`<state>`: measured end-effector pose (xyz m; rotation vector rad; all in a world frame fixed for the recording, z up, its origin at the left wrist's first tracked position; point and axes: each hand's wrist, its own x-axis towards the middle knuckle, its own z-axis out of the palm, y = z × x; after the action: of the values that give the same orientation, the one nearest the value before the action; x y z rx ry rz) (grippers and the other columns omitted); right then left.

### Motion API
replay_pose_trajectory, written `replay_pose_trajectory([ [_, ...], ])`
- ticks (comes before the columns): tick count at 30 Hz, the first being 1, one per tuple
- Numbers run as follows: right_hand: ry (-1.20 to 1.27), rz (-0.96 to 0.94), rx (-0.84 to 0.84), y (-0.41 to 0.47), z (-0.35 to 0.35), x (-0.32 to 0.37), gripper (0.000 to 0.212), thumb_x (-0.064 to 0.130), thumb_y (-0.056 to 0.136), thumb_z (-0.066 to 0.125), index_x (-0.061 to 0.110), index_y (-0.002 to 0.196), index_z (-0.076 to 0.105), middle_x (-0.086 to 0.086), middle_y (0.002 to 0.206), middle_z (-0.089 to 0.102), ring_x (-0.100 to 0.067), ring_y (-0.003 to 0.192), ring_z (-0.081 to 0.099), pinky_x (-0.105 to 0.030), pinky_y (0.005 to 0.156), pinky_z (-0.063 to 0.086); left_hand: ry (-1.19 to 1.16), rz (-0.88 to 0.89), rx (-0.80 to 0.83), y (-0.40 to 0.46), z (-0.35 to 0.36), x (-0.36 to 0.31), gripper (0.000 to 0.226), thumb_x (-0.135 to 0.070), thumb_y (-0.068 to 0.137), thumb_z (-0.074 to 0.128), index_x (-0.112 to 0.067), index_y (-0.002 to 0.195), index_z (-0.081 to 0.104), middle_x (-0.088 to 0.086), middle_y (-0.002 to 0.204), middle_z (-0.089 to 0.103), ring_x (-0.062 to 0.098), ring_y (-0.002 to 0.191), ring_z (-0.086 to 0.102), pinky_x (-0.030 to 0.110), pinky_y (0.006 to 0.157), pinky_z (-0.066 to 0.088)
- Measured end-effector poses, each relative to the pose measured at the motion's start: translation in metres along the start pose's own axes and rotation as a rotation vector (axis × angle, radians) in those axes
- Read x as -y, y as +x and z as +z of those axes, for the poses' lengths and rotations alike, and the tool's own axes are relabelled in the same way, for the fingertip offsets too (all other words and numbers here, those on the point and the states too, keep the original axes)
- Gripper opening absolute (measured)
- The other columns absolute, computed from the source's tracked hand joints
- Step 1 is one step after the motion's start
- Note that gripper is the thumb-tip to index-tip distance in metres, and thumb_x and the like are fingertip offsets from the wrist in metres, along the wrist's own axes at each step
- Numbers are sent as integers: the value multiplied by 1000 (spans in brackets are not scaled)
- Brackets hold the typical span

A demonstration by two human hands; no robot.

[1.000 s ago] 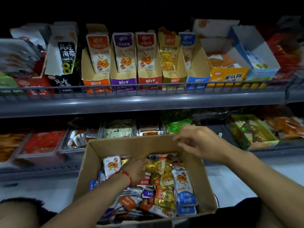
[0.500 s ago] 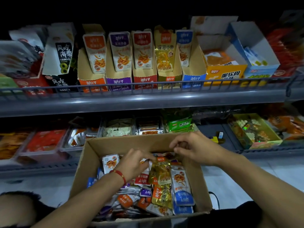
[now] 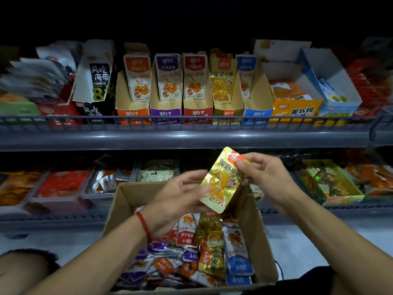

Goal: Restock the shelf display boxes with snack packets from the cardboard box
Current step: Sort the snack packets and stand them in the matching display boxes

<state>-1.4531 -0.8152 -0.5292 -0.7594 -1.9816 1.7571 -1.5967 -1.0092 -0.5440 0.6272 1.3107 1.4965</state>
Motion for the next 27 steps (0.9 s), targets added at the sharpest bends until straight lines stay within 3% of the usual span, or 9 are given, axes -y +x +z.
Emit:
replay_pose_trajectory([
  [5,61,41,-50,2,-4,5,19,18,94,70,8,109,72,-11,93,79,-14,76,71,-32,72,53,41,29,-71,1,5,9,41,7,87,68,1,126,59,18,113,73,34,103,72,44,86,61],
  [8,75,25,-79,2,-5,7,17,16,93,70,7,107,74,-12,93,78,-14,75,69,-28,69,53,-3,45,-99,2,6,6,38,7,86,68,1,123,60,20,109,74,35,99,73,39,81,62],
  [13,89,4,-121,0,-8,14,19,14,89,73,4,105,76,-15,94,78,-11,72,67,-29,69,50,-184,39,-97,0,10,-1,45,1,78,71,4,121,61,23,112,72,36,102,72,44,87,60],
  [16,51,-28,-122,-3,-7,27,18,14,88,74,5,103,77,-13,91,78,-10,70,66,-26,67,51,-286,42,-96,0,10,-8,45,-2,77,70,2,120,61,23,114,72,32,100,72,39,81,62],
  [19,-46,-136,-157,2,-11,58,14,15,90,72,10,103,76,-6,92,78,-11,71,65,-25,68,54,-393,60,-97,-2,5,-18,47,-6,79,69,2,124,60,25,118,69,33,107,68,43,85,61],
  [23,-318,-480,-353,35,-26,123,11,22,95,71,17,104,75,3,91,76,-8,80,68,-25,69,58,-342,86,-139,-8,-5,-31,48,-15,77,71,-6,123,64,17,119,71,31,111,65,47,93,57],
  [27,-550,-643,-454,91,-41,169,15,37,96,67,30,109,71,7,102,72,-13,96,70,-44,82,61,-301,65,-170,-10,-7,-36,53,-19,70,72,-6,121,64,18,116,72,31,103,67,49,93,54],
])
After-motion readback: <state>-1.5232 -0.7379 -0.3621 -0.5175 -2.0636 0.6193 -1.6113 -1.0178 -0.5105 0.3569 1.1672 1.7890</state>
